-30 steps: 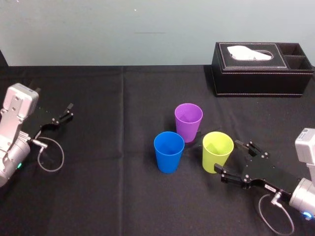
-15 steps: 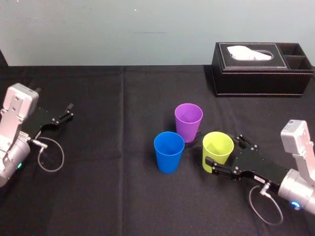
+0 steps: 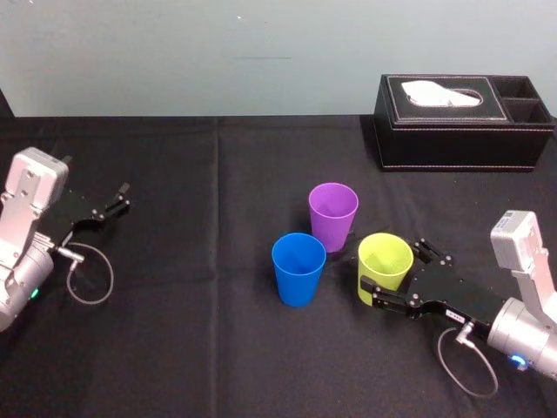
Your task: Stack the three plastic cups sequentially using one hand.
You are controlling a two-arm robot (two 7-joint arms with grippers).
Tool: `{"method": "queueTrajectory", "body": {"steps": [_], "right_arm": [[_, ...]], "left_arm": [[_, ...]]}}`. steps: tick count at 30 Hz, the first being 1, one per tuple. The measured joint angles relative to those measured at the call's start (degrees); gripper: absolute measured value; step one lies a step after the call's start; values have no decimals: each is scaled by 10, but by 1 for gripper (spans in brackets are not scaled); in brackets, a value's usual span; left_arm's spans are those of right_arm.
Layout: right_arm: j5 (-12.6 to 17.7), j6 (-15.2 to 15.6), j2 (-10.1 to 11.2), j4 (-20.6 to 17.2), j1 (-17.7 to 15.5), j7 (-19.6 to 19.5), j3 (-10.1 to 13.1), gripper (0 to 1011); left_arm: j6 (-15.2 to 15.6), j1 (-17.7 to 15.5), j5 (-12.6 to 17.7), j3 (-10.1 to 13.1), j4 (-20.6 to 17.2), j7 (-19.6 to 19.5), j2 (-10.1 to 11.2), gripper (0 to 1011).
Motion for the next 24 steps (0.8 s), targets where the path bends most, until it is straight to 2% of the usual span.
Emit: {"method": "queueTrajectory", "body": {"steps": [4, 9, 14, 24], "right_arm": [[0, -1, 0, -1, -1, 0, 1, 934], [0, -1, 1, -2, -1, 0, 1, 795], [0, -2, 1, -2, -2, 0, 1, 752], [1, -2, 2, -3, -2, -1, 2, 738]], "left_arm": [[0, 0, 0, 0, 0, 0, 0, 1011], [0, 0, 0, 0, 0, 0, 0, 1011], [0, 0, 0, 0, 0, 0, 0, 1011], [0, 0, 0, 0, 0, 0, 0, 1011]]}}
